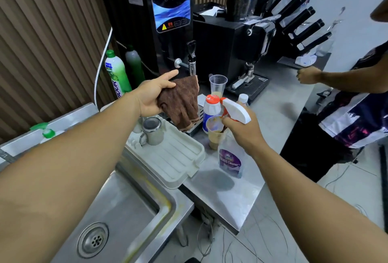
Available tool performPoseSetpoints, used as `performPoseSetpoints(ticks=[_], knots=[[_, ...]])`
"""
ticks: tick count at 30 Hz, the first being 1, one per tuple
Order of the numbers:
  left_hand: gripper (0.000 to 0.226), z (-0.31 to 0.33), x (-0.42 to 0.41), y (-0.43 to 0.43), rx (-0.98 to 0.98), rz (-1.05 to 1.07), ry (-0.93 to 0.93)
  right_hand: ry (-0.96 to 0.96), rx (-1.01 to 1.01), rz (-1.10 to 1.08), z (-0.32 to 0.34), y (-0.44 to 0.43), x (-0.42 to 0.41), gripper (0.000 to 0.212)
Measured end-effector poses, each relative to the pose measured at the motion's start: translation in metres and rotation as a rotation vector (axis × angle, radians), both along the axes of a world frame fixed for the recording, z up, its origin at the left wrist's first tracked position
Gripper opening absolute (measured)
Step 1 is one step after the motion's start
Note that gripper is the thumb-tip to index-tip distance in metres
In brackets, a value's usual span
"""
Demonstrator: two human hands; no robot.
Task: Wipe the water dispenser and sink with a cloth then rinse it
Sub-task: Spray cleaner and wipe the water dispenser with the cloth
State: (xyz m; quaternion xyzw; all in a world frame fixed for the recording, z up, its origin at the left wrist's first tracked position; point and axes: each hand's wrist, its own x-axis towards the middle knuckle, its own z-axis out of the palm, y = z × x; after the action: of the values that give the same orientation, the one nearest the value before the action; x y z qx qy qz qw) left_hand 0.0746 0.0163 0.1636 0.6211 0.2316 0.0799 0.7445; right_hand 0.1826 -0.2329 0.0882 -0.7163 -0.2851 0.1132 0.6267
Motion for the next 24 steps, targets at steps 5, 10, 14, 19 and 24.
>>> performPoseSetpoints(ticks=[5,10,14,19,24], knots=[[0.052,-0.008,-0.015,-0.008,0.003,0.042,0.009,0.149,0.042,-0.033,-0.024,0.002,0.01,0.013],[0.052,-0.02,-0.032,-0.009,-0.014,0.082,0.036,0.237,0.038,-0.012,-0.032,0.002,0.017,0.015],[0.052,-0.026,-0.039,-0.011,-0.019,0.095,0.056,0.283,0.015,0.023,-0.033,0.0,0.023,0.016],[0.051,-0.031,-0.041,-0.024,-0.061,0.163,0.037,0.295,-0.006,0.046,-0.036,-0.002,0.027,0.02],[0.049,-0.038,-0.046,-0.035,-0.071,0.22,0.034,0.31,-0.033,0.034,-0.036,-0.001,0.03,0.022]])
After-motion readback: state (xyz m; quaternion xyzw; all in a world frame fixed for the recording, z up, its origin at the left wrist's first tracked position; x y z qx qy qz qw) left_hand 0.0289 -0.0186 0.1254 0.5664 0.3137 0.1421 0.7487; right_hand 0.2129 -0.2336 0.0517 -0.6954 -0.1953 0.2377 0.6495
